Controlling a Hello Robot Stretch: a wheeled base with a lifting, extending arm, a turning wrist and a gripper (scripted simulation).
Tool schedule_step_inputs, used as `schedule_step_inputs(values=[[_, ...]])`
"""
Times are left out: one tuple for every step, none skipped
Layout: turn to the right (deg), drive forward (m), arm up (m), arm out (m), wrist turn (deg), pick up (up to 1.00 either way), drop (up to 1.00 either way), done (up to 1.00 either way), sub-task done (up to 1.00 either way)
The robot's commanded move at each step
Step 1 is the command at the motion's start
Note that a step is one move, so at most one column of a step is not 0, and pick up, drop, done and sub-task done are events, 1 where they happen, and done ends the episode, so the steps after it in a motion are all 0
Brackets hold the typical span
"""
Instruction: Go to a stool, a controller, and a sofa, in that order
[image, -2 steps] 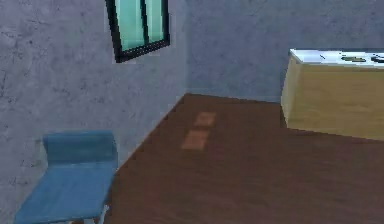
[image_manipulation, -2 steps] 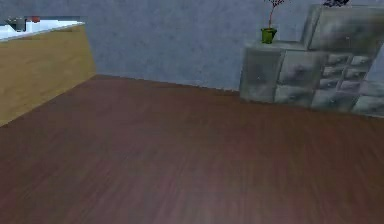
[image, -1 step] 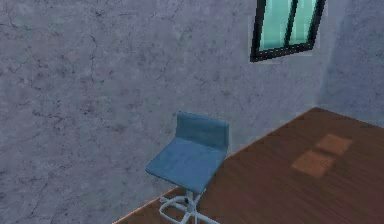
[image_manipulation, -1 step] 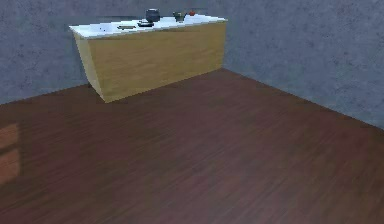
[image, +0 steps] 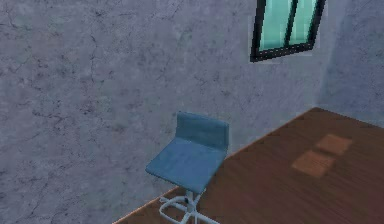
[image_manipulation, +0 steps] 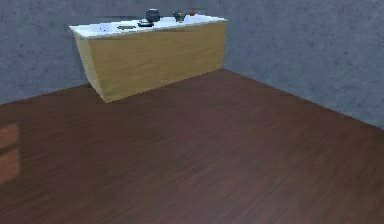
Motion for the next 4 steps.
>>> schedule_step_inputs(values=[[-45.0, 0.0, 0.0, 0.0, 0.0, 0.0, 0.0, 0.0, 0.0], [-45.0, 0.0, 0.0, 0.0, 0.0, 0.0, 0.0, 0.0, 0.0], [-45.0, 0.0, 0.0, 0.0, 0.0, 0.0, 0.0, 0.0, 0.0], [-18.0, 0.0, 0.0, 0.0, 0.0, 0.0, 0.0, 0.0, 0.0]])
